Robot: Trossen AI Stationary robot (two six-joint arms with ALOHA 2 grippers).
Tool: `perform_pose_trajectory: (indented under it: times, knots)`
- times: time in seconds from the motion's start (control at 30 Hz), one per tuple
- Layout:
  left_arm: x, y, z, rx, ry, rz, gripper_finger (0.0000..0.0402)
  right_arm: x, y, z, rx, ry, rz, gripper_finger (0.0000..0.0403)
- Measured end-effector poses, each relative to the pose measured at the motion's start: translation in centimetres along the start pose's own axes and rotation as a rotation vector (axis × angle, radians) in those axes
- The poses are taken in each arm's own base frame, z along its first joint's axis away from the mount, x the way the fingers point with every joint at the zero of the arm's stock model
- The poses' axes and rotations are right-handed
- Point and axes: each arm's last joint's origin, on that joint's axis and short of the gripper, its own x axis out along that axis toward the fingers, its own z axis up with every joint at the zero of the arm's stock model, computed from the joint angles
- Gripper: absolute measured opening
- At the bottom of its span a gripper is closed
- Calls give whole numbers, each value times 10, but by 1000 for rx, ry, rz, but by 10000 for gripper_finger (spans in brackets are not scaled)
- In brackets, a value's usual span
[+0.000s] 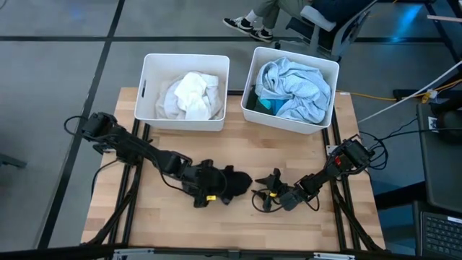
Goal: Sort clothes
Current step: Put the black boxer into the left white bin
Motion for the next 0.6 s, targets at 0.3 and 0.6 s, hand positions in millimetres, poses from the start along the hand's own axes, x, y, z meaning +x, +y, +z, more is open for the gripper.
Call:
perform_pose_trajectory:
  times: [0.3,0.6]
  knots:
    - [-56,-3,53,116,-176,221,3,0,0,0,-3,3,-2,232]
    - [-154,15,82,172,-446,573,3,0,0,0,-3,3,-2,232]
